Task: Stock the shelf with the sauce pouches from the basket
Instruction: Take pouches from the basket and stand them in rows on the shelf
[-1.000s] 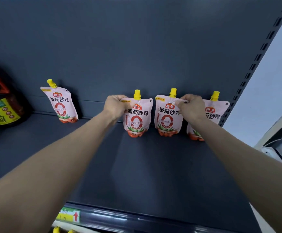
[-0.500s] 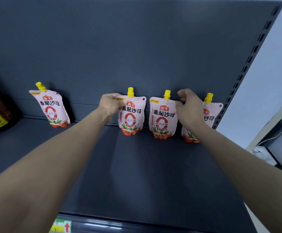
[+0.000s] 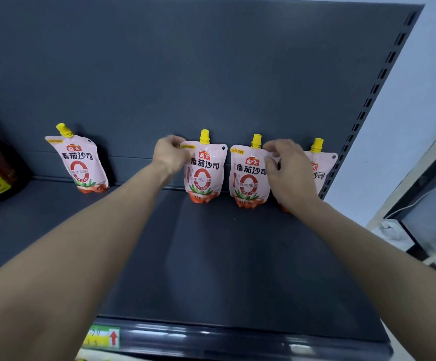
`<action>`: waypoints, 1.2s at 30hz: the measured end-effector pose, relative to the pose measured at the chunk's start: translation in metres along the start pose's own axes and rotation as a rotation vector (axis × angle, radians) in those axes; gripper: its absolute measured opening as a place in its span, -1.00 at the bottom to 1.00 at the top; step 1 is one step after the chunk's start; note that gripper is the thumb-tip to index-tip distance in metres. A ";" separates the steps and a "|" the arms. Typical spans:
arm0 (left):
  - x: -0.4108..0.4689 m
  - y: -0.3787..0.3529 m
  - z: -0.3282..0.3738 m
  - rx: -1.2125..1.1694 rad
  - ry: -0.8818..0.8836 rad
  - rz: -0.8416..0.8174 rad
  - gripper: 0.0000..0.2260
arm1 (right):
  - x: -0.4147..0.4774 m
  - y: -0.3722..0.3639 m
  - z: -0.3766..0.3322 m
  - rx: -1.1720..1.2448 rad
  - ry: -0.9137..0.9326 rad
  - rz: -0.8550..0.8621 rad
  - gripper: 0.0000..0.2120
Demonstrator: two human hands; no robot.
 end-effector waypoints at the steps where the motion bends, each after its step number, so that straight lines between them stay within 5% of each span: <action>1: -0.002 0.006 0.002 0.047 -0.045 0.038 -0.71 | -0.005 0.001 -0.003 -0.014 0.024 -0.030 -0.75; 8: -0.055 0.062 0.020 0.240 -0.439 0.051 -0.79 | -0.052 0.014 -0.048 -0.034 0.205 -0.158 -0.81; 13: -0.107 0.121 0.012 0.236 -0.499 -0.025 -0.83 | -0.098 0.026 -0.098 0.046 0.290 -0.247 -0.82; 22: -0.207 0.234 -0.094 0.379 -0.278 -0.267 -0.88 | -0.257 0.012 -0.179 0.152 0.380 -0.612 -0.81; 29: -0.257 0.290 -0.203 0.637 0.050 -0.503 -0.87 | -0.355 -0.028 -0.172 -0.019 0.263 -1.035 -0.77; 36: -0.277 0.311 -0.277 0.980 0.042 -0.580 -0.65 | -0.419 -0.059 -0.172 -0.041 0.038 -1.222 -0.86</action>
Point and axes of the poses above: each hand's wrist, its own x-axis towards the middle knuckle, its own y-axis out of the back of the hand, z = x × y, the point moved 4 cm from there along x, towards the middle knuckle, and after that the axes turned 13 degrees about z, right-handed, at the moved point
